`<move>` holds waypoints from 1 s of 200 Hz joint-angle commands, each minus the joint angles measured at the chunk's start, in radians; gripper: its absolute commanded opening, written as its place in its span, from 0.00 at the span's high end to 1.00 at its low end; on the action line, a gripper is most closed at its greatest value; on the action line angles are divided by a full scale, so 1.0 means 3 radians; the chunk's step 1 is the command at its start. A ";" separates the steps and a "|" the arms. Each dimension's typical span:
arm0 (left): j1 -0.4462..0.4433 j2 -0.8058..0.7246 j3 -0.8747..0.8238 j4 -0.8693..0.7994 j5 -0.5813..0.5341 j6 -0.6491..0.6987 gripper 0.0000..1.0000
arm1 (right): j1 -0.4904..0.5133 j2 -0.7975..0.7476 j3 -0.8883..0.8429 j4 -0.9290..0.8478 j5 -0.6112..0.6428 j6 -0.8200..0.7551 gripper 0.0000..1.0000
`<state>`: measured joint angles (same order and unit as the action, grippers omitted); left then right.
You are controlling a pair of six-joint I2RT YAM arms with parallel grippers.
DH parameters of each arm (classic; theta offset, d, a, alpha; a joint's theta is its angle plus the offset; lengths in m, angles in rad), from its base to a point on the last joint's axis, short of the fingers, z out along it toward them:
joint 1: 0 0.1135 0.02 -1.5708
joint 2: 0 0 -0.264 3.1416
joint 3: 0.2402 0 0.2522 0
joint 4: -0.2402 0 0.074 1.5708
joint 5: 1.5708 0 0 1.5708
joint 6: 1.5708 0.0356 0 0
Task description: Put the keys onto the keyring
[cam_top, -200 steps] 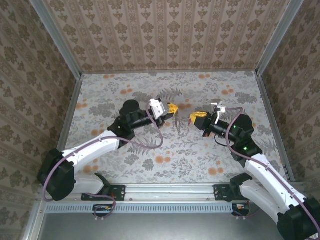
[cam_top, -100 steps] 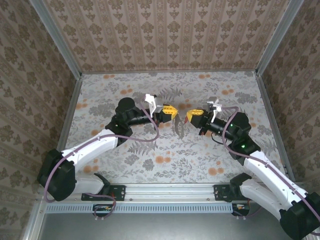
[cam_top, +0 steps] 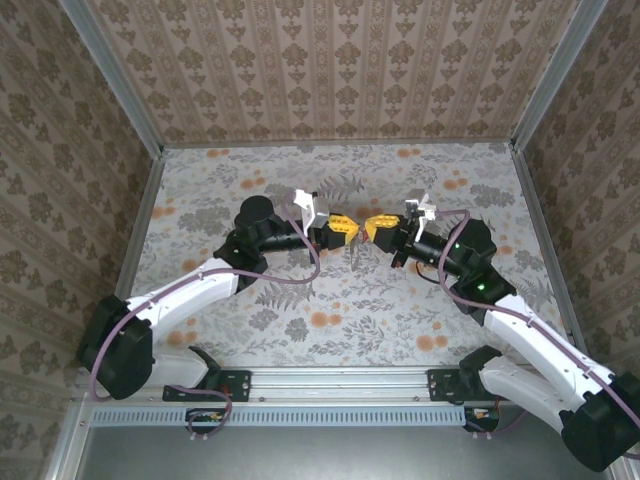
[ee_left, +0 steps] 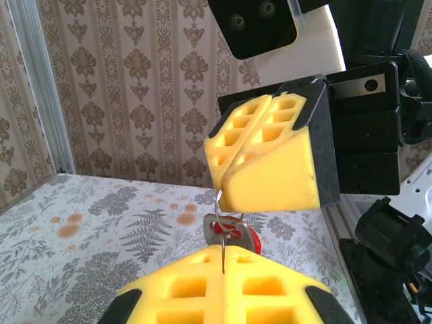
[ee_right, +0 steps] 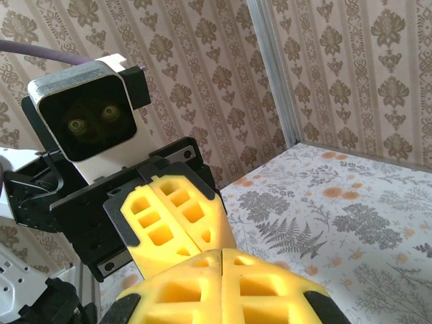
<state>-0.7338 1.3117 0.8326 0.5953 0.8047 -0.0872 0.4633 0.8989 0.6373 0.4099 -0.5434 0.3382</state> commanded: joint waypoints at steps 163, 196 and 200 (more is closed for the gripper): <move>-0.0049 -0.0010 0.0160 0.0107 0.0047 -0.0007 1.00 | 0.0022 0.0041 0.0067 -0.0122 0.0383 -0.0204 1.00; -0.0047 -0.0031 0.0154 0.0111 0.0043 0.0002 1.00 | -0.0030 0.0039 0.0031 -0.0158 0.0428 -0.0178 1.00; -0.0047 -0.0036 0.0155 0.0112 0.0040 0.0004 1.00 | -0.0035 0.0038 0.0025 -0.0155 0.0434 -0.0176 1.00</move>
<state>-0.7387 1.3140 0.8410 0.5842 0.7776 -0.0868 0.4713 0.9138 0.6403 0.4023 -0.4805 0.3046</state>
